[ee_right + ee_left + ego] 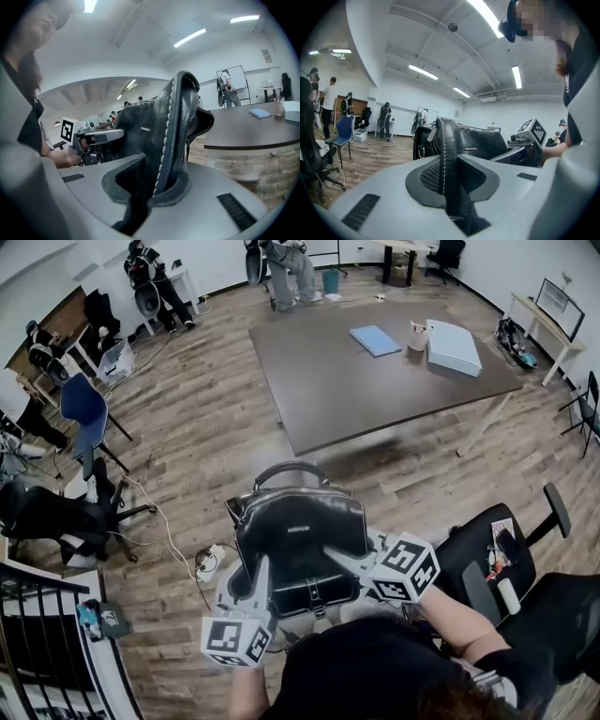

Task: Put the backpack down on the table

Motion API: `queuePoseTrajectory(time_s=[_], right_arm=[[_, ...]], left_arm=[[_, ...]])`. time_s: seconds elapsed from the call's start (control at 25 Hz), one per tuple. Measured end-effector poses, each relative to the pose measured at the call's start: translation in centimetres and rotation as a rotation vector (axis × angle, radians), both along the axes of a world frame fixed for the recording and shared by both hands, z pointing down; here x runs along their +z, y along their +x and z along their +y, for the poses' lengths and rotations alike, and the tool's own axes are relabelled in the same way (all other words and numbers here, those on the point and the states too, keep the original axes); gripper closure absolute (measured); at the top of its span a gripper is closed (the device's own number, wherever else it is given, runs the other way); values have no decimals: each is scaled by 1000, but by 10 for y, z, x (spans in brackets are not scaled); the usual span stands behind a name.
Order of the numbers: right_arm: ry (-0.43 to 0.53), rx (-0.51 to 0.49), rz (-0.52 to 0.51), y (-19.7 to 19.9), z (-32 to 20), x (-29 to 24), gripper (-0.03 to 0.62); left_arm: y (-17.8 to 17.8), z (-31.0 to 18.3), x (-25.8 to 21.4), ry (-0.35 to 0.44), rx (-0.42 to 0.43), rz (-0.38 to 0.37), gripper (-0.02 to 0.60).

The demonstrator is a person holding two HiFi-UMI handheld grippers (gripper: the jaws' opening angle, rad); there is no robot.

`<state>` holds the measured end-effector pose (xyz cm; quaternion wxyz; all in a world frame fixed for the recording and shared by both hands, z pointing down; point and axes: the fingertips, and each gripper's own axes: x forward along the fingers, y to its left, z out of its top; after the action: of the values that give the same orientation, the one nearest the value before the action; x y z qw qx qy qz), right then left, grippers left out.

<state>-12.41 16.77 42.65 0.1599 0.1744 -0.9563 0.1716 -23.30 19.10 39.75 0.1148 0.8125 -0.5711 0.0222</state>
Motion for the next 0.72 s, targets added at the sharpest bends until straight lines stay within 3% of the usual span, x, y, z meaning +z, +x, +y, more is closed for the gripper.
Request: queuePoseTrajectory(time_s=[0.32,0.72], right_arm=[[36,21,-7,58,-73,-12,549],[54,113,-39,115,-161,-29,549]], left_arm=[[58,-77,-13,18,-9,-22,499],[115,-175,-36,21,84,-52,499]])
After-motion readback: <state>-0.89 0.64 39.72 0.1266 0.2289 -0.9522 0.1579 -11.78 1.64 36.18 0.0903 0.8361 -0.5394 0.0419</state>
